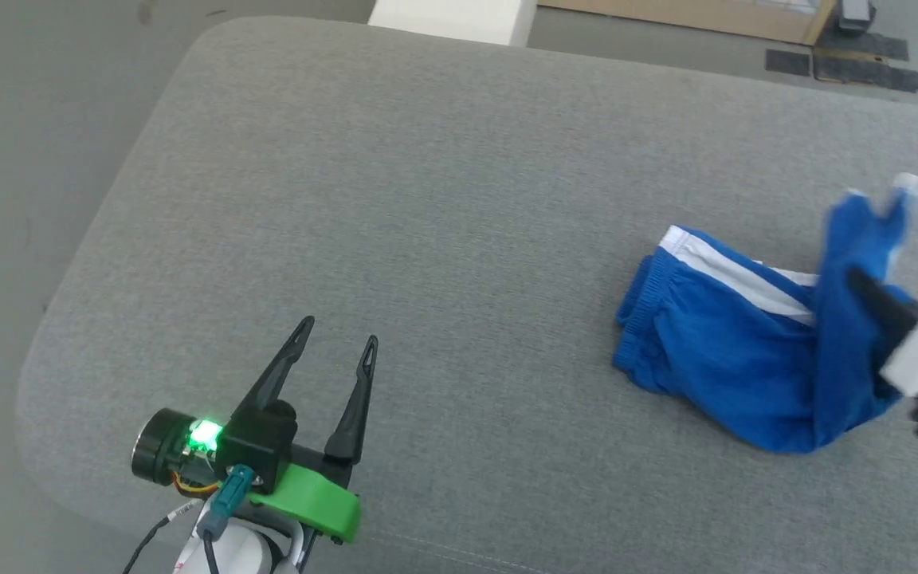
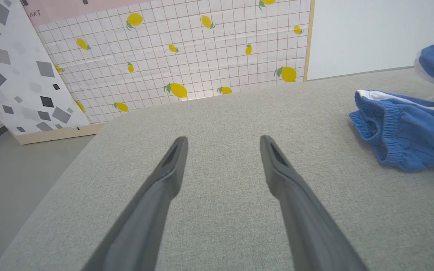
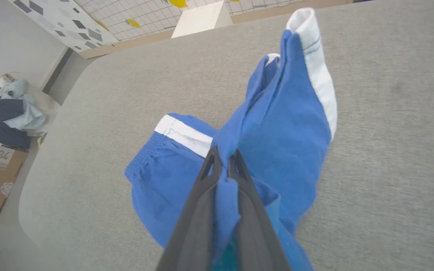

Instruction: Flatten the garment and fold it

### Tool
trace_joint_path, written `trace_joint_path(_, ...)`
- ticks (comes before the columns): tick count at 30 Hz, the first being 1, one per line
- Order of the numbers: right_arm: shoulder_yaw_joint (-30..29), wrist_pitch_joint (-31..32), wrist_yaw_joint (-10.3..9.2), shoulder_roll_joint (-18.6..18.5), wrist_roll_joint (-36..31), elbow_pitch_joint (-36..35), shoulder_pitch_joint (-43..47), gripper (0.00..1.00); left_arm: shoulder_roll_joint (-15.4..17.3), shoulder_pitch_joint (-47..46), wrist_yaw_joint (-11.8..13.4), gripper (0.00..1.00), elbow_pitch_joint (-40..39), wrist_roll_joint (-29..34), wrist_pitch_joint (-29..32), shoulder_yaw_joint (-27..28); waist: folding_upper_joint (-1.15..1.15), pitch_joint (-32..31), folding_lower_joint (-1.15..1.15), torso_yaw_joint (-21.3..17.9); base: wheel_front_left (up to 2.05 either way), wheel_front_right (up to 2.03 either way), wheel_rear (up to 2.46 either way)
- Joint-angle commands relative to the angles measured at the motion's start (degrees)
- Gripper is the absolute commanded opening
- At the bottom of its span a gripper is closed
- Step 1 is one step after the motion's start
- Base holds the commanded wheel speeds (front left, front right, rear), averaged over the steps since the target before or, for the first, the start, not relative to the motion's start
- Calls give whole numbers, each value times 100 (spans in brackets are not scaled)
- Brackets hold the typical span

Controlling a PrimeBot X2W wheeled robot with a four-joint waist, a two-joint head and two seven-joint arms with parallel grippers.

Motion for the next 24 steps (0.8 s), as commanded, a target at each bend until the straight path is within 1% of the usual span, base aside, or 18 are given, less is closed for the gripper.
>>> trace_joint_path(1,119,46,25,94,10,-108,-99,0,4,-6,20,100,23,-74,-1,5,0,-34,0,101,0,0,0)
trace_joint_path(4,429,143,25,277,-54,-212,-197,0,11,-11,31,100,36,-87,-5,4,0,-20,0,215,0,0,0)
trace_joint_path(11,1102,179,25,337,-284,-83,-420,0,-34,-78,41,100,47,-82,-20,-28,0,141,0,392,0,0,0)
trace_joint_path(15,1617,83,25,166,-474,175,-514,0,-70,-121,48,100,49,-70,-32,-39,0,264,0,448,0,0,0)
trace_joint_path(22,2623,-223,25,-310,-738,766,-678,0,-144,-223,26,100,82,-45,-50,-57,0,451,0,510,0,0,0)
trace_joint_path(23,2777,-268,25,-384,-772,819,-700,45,-153,-241,20,100,90,-41,-51,-61,0,465,0,512,0,0,0)
trace_joint_path(24,2967,-337,25,-480,-799,882,-726,100,-163,-265,11,100,103,-38,-52,-65,0,478,0,511,0,0,0)
